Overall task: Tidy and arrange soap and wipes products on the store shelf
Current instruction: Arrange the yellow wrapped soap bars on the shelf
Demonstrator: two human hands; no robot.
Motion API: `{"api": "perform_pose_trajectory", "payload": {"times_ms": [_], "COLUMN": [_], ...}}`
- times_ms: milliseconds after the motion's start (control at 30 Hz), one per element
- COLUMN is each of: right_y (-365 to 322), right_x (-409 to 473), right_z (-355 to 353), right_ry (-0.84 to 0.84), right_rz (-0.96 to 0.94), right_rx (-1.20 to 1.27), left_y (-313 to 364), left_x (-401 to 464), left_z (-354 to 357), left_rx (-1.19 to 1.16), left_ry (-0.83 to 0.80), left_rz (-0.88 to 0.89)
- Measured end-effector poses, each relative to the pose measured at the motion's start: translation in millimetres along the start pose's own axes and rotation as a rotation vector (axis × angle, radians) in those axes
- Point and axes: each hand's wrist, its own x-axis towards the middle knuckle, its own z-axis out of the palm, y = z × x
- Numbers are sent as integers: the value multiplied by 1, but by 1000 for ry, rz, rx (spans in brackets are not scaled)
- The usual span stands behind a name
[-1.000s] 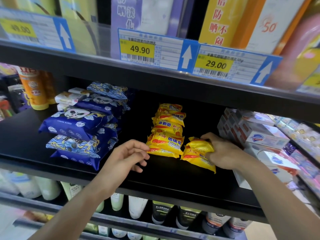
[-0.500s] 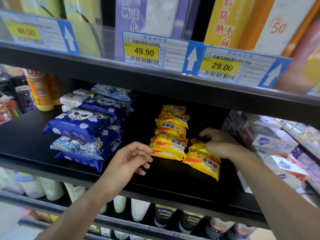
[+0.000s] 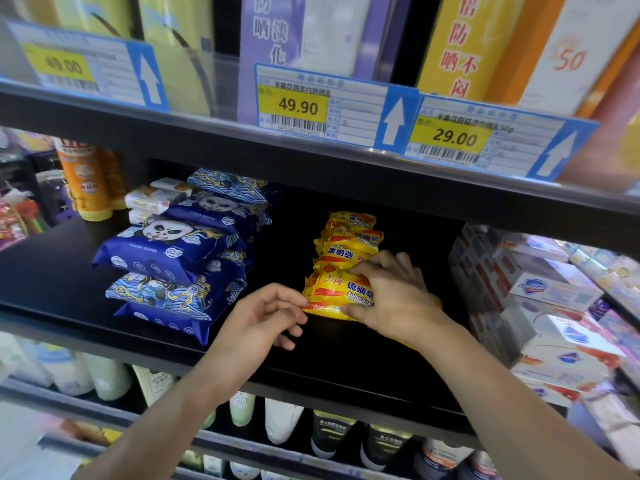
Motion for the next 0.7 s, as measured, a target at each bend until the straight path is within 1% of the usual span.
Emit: {"api": "perform_pose_trajectory", "payload": {"times_ms": [100, 200, 267, 333, 433, 500, 567, 700], "right_y": [-5, -13, -19, -25, -35, -40, -41, -35], "right_x": [-11, -30, -43, -55, -68, -74, -78, -87], "right_z": [1, 1, 3, 5, 8, 12, 17, 25], "right_ry": [65, 175, 236, 281, 333, 343, 324, 289], "right_rz": [-30, -63, -94, -130, -191, -212, -191, -56], "right_rx": [27, 120, 172, 229, 252, 260, 307, 614], "left_y": [1, 3, 5, 5, 5, 5, 6, 7], "left_x": [0, 0, 1, 1, -1, -2, -3, -4], "left_z": [3, 7, 8, 9, 10, 8, 6, 4], "left_rx": [-12, -54, -76, -35, 49, 55, 39, 23], "left_ry": [41, 103, 113, 81, -23, -69, -87, -86], "left_rz": [9, 4, -13, -22, -17, -16, -15, 2]}}
